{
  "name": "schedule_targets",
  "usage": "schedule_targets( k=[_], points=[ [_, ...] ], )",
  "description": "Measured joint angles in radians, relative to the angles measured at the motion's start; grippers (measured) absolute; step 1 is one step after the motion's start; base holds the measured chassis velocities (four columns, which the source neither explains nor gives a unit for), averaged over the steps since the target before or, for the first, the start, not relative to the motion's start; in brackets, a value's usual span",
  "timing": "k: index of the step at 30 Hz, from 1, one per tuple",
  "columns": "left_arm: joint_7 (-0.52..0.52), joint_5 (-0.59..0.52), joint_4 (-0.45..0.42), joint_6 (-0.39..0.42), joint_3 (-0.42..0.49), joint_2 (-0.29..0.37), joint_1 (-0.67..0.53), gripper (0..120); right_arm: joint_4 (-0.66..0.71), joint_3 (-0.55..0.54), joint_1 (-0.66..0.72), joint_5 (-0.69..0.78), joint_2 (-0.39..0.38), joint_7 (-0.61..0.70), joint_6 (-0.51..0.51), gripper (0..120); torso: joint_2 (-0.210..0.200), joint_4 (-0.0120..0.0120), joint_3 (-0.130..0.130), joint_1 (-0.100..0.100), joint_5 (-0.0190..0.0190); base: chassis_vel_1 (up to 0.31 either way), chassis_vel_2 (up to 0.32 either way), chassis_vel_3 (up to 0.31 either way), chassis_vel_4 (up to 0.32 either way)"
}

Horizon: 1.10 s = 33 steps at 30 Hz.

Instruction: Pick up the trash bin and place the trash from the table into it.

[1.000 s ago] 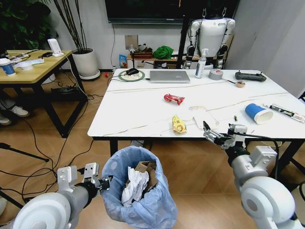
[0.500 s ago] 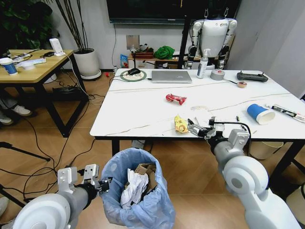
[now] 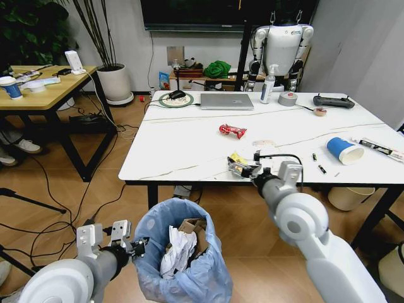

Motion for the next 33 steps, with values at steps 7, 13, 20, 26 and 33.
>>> schedule_targets(
  k=[7,13,20,26,33],
  points=[
    [0.0,0.001,0.0,0.0,-0.005,-0.008,0.006,0,-0.034,-0.03,0.033,0.034,0.001,0.048,-0.013,100,0.0,0.0,0.0,0.0,-0.0001,0.0,0.0,0.0,0.0],
    [0.0,0.001,0.0,0.0,-0.002,-0.014,0.002,0,-0.054,-0.042,0.031,0.032,-0.003,0.049,-0.015,88,0.0,-0.0001,0.0,0.0,0.0,0.0,0.0,0.0,0.0],
    [0.001,-0.002,0.0,0.0,-0.003,-0.014,-0.006,0,-0.073,-0.049,0.03,0.021,-0.006,0.048,-0.014,65,0.0,0.0,0.0,0.0,0.0,0.0,0.0,0.0,0.0],
    [0.002,-0.005,0.0,0.0,-0.002,-0.014,-0.016,0,-0.086,-0.049,0.029,0.0,-0.008,0.043,-0.011,43,0.0,-0.0001,0.0,0.0,0.0,0.0,0.0,0.0,0.0],
    [0.002,-0.015,0.0,0.0,-0.002,-0.011,-0.028,0,-0.097,-0.049,0.028,-0.021,-0.007,0.035,-0.002,17,0.0,-0.0001,0.0,0.0,0.0,0.0,0.0,0.0,0.0]
  ],
)
